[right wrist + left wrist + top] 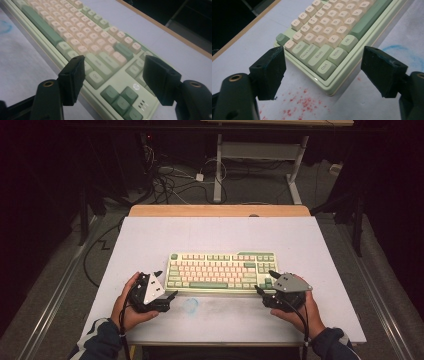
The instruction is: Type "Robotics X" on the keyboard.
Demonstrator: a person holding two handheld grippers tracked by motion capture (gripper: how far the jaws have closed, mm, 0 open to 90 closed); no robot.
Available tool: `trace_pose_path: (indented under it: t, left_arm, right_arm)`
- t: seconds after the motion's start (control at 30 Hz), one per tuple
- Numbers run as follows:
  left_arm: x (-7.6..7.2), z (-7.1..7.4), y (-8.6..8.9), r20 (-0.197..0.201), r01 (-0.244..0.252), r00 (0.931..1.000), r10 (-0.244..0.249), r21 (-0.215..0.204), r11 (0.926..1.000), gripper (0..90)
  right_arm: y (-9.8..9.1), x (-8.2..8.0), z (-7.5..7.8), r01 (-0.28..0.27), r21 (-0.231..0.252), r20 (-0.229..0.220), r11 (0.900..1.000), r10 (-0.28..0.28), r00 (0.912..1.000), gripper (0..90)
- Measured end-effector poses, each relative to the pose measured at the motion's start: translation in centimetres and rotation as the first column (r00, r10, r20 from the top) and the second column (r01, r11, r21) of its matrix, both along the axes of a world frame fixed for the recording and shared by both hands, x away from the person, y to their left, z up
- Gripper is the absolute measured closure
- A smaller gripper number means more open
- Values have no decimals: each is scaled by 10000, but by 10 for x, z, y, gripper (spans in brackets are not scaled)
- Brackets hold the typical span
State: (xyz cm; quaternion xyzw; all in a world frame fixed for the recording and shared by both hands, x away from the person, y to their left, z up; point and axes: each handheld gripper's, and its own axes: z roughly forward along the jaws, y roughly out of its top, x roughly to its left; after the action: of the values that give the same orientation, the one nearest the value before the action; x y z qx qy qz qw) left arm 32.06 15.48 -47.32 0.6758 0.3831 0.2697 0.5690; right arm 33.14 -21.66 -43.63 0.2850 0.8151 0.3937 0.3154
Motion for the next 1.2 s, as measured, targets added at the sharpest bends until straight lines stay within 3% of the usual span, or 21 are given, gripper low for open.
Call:
trace_pose_path:
  t: [0.13, 0.3, 0.6, 0.87, 1.2]
  left_arm:
    - [-3, -1, 5, -37, -110, 9999, 110, -9, 9999, 191]
    - [-2, -3, 6, -167, -155, 9997, 157, 109, 9998, 191]
    - [-2, -5, 5, -270, -45, 9996, 48, 121, 9999, 190]
    - [0, -11, 0, -477, 124, 9988, -106, 377, 9992, 190]
    - [0, -15, -1, -711, 217, 9973, -180, 511, 9985, 191]
  right_arm:
    - [3, 8, 8, -182, 138, -270, 9997, 186, 9995, 491]
    - [17, 28, 12, -312, -95, -1138, 9995, 300, 9931, 683]
    - [52, 56, 12, -999, -189, -1502, 9948, 959, 9840, 893]
    - [77, 74, 4, -1334, -445, -1823, 9901, 1232, 9755, 900]
    - [96, 88, -10, -1291, -1039, -2143, 9862, 1045, 9712, 900]
